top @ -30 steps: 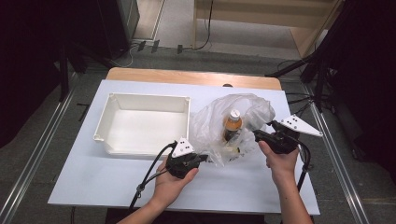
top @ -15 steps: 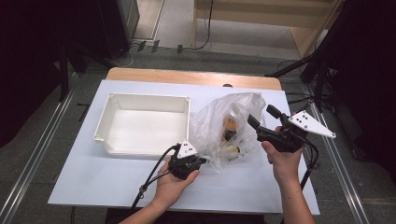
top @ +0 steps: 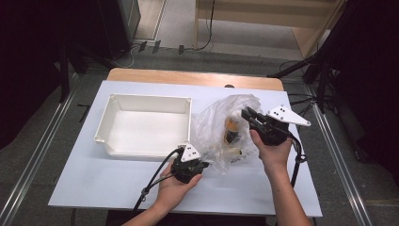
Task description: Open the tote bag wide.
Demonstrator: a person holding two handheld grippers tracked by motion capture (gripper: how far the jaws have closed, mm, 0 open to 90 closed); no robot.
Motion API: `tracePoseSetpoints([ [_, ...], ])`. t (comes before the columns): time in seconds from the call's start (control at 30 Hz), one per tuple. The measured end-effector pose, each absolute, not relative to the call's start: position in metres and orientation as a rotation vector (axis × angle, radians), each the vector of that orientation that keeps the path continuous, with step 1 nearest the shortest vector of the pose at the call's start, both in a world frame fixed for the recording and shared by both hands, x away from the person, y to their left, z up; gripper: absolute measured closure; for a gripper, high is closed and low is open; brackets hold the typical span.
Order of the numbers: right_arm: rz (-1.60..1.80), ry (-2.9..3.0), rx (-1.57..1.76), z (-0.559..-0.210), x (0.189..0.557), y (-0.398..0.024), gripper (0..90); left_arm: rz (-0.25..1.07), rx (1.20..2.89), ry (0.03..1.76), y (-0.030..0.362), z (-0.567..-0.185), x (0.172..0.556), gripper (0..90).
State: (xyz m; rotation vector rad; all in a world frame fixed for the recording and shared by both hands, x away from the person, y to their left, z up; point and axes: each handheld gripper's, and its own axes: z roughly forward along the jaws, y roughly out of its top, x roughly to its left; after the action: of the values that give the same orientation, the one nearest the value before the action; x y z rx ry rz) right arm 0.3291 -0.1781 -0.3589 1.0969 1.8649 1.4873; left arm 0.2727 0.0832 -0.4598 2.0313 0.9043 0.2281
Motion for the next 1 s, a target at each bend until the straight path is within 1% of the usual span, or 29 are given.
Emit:
tracePoseSetpoints([
  [0.03,1.462,1.855,1.119,-0.362,0.331,-0.179,90.0,0.231,2.034,0.906,0.083,-0.460,0.272,90.0],
  [0.23,1.387,1.797,1.240,-0.381,0.344,-0.195,90.0,0.245,2.050,0.939,0.082,-0.464,0.272,90.0],
  [0.27,1.349,1.802,1.287,-0.393,0.349,-0.199,90.0,0.245,2.063,0.939,0.082,-0.465,0.272,90.0],
  [0.47,1.240,1.871,1.378,-0.421,0.361,-0.203,90.0,0.232,2.103,0.949,0.079,-0.467,0.271,90.0],
  [0.53,1.166,1.923,1.455,-0.439,0.370,-0.206,90.0,0.225,2.110,0.966,0.078,-0.469,0.271,90.0],
  [0.6,1.135,1.934,1.471,-0.443,0.371,-0.207,90.0,0.225,2.116,0.968,0.078,-0.469,0.271,90.0],
  [0.73,1.047,1.971,1.584,-0.464,0.377,-0.219,90.0,0.216,2.130,0.996,0.081,-0.470,0.271,90.0],
  [0.93,0.984,1.986,1.640,-0.473,0.377,-0.226,90.0,0.183,2.144,1.026,0.085,-0.471,0.272,90.0],
  [0.97,1.031,1.988,1.643,-0.474,0.376,-0.230,83.8,0.184,2.134,1.007,0.086,-0.470,0.271,89.7],
  [1.0,1.031,1.988,1.643,-0.474,0.376,-0.230,83.8,0.184,2.134,1.007,0.086,-0.470,0.271,85.7],
])
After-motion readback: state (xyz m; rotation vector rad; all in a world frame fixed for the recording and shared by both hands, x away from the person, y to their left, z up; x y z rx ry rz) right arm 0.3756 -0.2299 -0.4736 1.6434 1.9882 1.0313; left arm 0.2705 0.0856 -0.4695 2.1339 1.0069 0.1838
